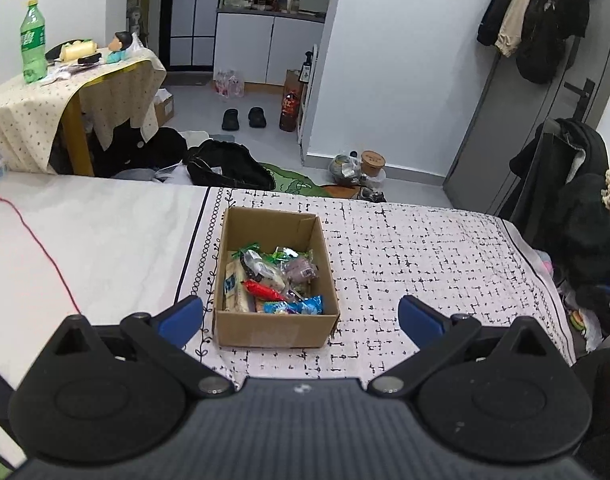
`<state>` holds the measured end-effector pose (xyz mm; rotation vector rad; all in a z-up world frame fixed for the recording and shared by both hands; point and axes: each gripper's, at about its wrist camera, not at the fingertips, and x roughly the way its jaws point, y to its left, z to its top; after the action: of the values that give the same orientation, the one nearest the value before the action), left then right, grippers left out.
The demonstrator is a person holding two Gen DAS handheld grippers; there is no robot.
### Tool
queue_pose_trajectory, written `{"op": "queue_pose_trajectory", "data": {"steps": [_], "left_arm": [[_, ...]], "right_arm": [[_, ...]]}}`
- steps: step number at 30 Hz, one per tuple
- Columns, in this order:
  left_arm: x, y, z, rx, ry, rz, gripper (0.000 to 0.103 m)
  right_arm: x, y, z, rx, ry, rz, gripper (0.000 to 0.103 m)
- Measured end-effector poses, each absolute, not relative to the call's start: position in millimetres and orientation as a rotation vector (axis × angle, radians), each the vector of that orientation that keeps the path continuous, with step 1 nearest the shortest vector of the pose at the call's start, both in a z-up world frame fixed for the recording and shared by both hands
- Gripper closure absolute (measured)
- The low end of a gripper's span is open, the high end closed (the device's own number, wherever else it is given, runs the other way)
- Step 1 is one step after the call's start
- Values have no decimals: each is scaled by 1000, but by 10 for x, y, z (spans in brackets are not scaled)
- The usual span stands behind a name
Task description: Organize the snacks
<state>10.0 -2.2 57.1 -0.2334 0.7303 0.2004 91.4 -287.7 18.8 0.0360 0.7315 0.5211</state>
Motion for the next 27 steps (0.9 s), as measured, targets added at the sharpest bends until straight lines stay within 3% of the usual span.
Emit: {"op": "queue_pose_trajectory", "data": {"steps": [27], "left_arm": [[-105, -223, 553, -223, 728, 180, 0]], "right_arm": [[718, -2972, 168, 27, 738, 532, 0]]}}
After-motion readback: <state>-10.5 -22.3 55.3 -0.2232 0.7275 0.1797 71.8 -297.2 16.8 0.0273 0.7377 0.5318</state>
